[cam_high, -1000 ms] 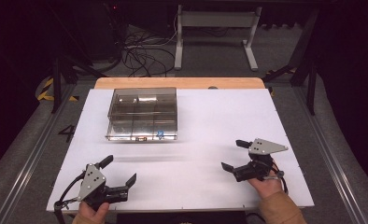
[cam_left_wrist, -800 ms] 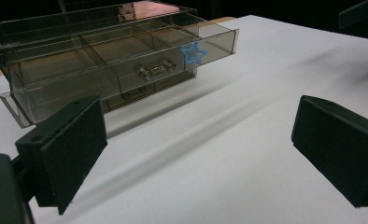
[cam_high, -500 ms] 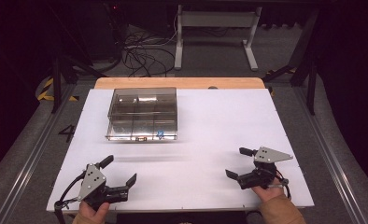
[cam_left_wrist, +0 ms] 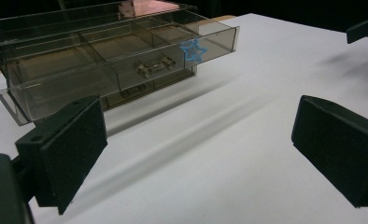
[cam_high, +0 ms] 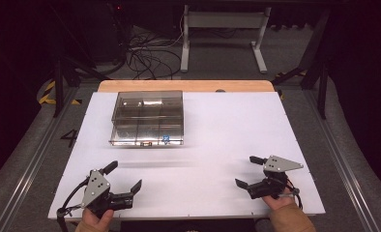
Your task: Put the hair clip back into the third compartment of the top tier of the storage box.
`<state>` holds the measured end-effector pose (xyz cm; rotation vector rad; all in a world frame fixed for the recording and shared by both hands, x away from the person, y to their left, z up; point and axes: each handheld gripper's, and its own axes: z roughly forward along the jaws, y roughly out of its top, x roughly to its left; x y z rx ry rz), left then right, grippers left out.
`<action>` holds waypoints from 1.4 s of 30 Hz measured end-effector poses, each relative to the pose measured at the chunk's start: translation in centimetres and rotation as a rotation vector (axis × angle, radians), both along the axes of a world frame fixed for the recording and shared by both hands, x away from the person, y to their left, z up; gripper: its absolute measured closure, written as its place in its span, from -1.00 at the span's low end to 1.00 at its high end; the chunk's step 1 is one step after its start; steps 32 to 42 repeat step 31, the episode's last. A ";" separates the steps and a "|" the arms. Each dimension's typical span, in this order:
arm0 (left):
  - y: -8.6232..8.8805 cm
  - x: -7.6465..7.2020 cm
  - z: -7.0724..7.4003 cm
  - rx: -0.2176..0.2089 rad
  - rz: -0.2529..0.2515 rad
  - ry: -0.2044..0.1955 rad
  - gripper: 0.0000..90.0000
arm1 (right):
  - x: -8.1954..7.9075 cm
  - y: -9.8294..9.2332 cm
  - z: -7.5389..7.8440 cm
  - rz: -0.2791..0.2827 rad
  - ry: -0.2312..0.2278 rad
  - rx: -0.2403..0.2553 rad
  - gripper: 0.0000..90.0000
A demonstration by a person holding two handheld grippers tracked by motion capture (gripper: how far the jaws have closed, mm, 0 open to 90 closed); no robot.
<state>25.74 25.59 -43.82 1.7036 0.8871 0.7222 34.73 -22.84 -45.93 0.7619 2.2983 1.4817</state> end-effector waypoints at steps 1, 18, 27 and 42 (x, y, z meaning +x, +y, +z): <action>0.0 0.0 0.0 -0.001 0.000 0.001 -0.91 | 0.0 0.0 0.0 0.004 -0.003 0.001 -1.00; 0.1 0.1 0.0 -0.002 0.001 0.000 -0.91 | 0.0 0.1 0.1 0.011 -0.005 0.004 -1.00; 0.2 0.1 0.1 -0.014 -0.010 0.002 -0.91 | 0.0 0.1 0.1 0.011 -0.008 0.002 -1.00; 0.2 0.1 0.0 -0.019 -0.010 0.008 -0.91 | -0.1 0.1 0.1 0.010 -0.012 0.001 -1.00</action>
